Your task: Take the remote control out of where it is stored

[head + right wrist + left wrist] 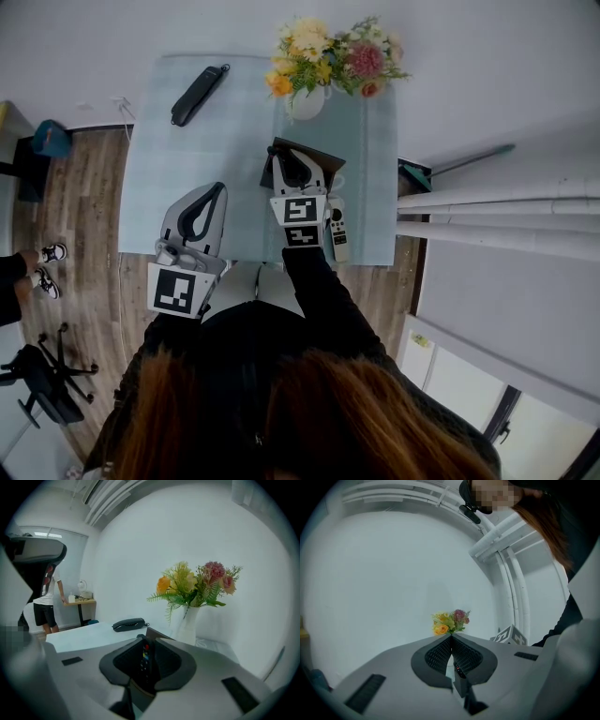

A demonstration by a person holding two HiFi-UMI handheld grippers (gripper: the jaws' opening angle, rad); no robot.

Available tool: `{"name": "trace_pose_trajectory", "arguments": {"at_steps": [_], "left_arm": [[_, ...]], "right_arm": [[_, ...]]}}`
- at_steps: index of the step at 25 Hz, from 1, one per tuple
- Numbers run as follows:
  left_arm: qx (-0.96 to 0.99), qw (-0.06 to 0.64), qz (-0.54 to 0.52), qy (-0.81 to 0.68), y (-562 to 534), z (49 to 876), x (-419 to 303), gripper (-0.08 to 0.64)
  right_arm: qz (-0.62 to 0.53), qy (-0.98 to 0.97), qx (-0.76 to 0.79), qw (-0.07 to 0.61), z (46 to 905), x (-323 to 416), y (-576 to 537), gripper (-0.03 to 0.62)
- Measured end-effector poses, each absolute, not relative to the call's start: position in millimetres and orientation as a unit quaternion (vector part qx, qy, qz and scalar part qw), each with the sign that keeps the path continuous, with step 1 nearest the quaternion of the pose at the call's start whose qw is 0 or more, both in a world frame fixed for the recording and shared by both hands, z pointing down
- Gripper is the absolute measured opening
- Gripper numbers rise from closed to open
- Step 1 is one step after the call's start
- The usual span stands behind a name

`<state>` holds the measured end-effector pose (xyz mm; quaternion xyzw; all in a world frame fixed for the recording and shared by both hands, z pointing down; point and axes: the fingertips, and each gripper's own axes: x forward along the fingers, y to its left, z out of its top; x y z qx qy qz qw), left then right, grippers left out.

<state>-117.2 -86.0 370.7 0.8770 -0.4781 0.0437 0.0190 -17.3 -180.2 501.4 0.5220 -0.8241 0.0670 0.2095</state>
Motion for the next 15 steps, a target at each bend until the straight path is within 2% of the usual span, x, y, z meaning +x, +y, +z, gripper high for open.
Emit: {"name": "trace_pose_trajectory", "arguments": {"at_steps": [9,15], "left_arm": [[0.878,0.019,0.042,-0.477,-85.9,370.1,-110.9,0.005],[0.876,0.019,0.043,-0.481,-87.3,369.8,-108.5,0.005]], "right_arm": [[0.054,-0.872,0.438,0.209,502.5,-18.3,-181.2,0.086],[-0.001,-0.896,0.360,0.260,505.9,-36.4,-171.5,0.085]]}}
